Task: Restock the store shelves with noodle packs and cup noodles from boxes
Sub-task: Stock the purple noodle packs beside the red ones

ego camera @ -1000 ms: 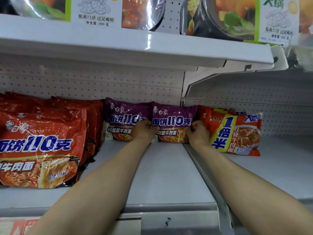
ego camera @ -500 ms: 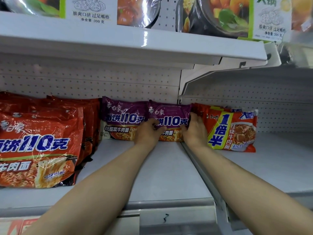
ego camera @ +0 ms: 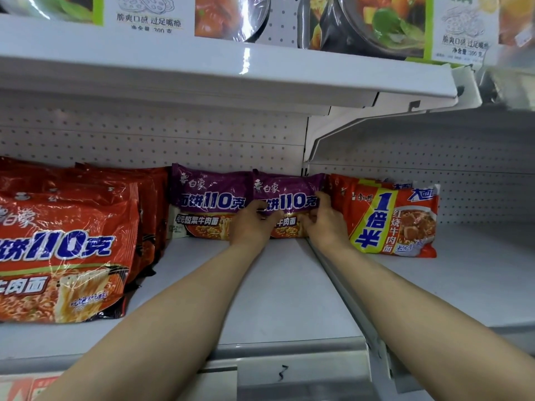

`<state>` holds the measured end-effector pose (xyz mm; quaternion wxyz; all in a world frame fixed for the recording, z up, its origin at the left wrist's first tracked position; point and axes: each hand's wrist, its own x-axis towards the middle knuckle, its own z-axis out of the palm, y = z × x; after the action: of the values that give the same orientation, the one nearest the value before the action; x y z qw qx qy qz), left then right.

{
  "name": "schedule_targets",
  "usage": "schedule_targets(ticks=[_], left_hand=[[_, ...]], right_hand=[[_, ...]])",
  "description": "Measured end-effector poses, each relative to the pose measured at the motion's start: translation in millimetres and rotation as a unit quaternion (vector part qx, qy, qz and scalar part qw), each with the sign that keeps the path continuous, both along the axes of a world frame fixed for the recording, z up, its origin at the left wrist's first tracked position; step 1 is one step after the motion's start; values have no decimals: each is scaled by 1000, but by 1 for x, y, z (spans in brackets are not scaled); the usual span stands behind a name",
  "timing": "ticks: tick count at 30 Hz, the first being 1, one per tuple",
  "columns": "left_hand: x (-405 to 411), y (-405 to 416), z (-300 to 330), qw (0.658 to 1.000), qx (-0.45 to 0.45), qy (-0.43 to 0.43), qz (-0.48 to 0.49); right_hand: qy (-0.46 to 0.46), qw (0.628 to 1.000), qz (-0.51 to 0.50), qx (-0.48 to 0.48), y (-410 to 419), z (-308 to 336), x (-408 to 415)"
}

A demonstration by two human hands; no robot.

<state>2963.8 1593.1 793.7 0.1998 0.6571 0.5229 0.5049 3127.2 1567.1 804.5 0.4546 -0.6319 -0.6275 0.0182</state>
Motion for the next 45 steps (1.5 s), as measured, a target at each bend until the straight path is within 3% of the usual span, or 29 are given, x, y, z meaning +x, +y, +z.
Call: schedule_targets(ticks=[8,16,21,26,34,39,45], left_hand=[[2,-2,0,1000,-21,11,5],[6,-16,26,987,-131,-98,4],[17,-52,33,980,-166,-108,19],[40,-102,20,973,-135,-186,-2],[58,-155,-5,939,-178,-293,-22],[52,-154,-5,934,-175,-310,8],[32,-167,-4,953,-146,-261,40]], right_hand=[[32,999,9,-31,-7,0,-5],[156,983,29,-87,-48,31,-5],[200,976,39,-83,-80,37,4],[198,973,51,-108,-124,35,15],[174,969,58,-168,-184,20,42],[171,969,59,-171,-190,20,56],[174,967,60,-178,-179,10,51]])
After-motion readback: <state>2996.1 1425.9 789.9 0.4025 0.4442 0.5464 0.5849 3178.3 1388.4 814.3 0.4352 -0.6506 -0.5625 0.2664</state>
